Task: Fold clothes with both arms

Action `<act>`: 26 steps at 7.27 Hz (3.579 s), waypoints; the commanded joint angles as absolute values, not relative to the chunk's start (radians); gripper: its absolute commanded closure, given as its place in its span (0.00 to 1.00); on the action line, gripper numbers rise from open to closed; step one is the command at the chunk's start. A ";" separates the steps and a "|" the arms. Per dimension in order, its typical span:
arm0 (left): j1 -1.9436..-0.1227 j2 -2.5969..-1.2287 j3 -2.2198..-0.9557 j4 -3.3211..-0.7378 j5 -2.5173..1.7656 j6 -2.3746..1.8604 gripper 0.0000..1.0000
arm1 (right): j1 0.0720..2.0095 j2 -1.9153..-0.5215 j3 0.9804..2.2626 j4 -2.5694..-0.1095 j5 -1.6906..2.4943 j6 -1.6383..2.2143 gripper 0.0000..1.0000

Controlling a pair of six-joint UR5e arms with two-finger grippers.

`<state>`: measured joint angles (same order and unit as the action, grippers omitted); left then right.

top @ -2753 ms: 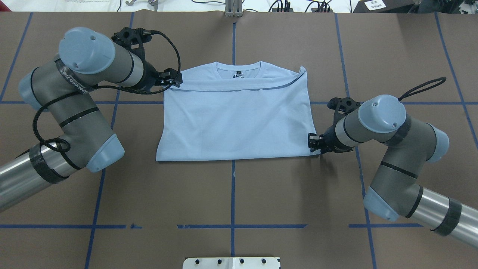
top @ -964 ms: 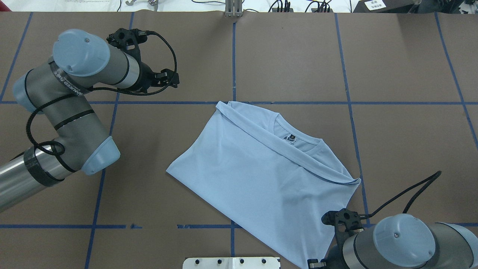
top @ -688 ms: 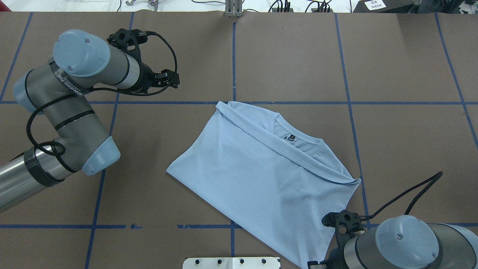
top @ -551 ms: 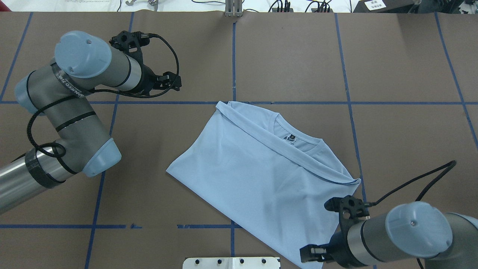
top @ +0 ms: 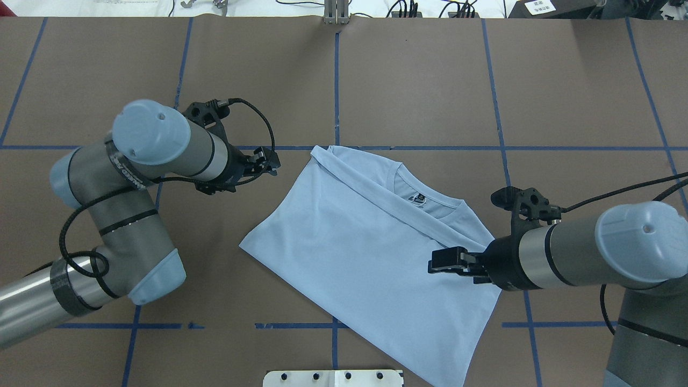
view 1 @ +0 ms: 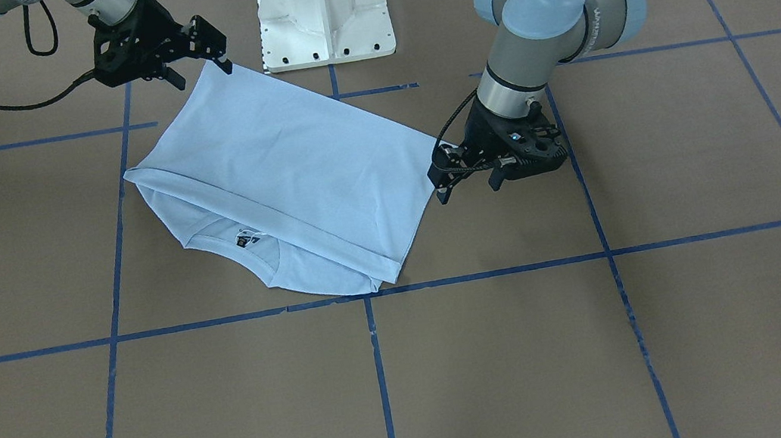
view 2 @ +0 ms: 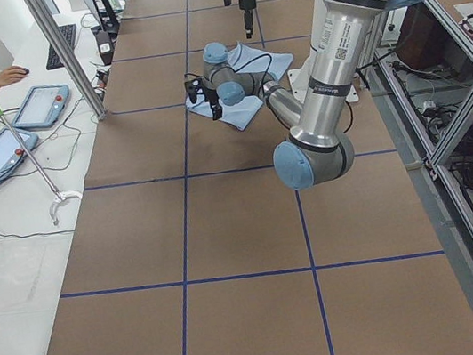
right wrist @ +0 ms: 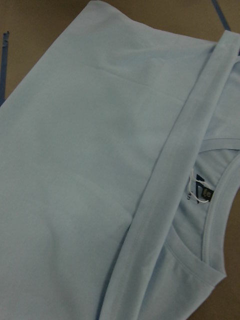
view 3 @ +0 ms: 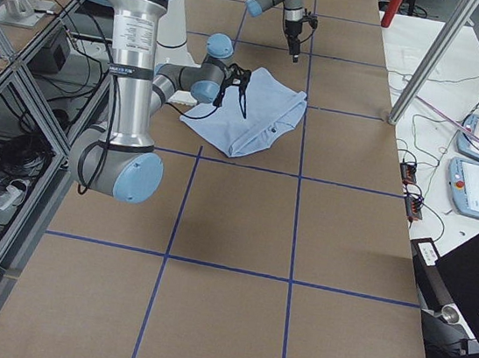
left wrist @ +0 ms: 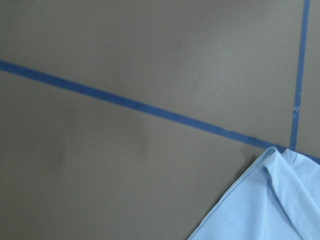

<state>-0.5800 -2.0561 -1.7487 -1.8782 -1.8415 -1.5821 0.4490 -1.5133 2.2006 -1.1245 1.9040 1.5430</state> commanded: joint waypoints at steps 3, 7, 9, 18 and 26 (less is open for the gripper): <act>-0.421 -2.036 -1.778 -1.726 -1.680 -1.758 0.03 | 0.477 -1.502 2.192 -1.124 1.867 1.542 0.00; -0.416 -2.002 -1.781 -1.726 -1.677 -1.759 0.14 | 0.477 -1.491 2.192 -1.124 1.868 1.542 0.00; -0.414 -2.002 -1.782 -1.726 -1.678 -1.758 0.23 | 0.479 -1.491 2.192 -1.124 1.868 1.540 0.00; -0.400 -2.005 -1.778 -1.726 -1.678 -1.758 0.56 | 0.483 -1.494 2.191 -1.126 1.868 1.542 0.00; -0.475 -2.019 -1.764 -1.727 -1.675 -1.738 1.00 | 0.500 -1.493 2.191 -1.126 1.870 1.539 0.00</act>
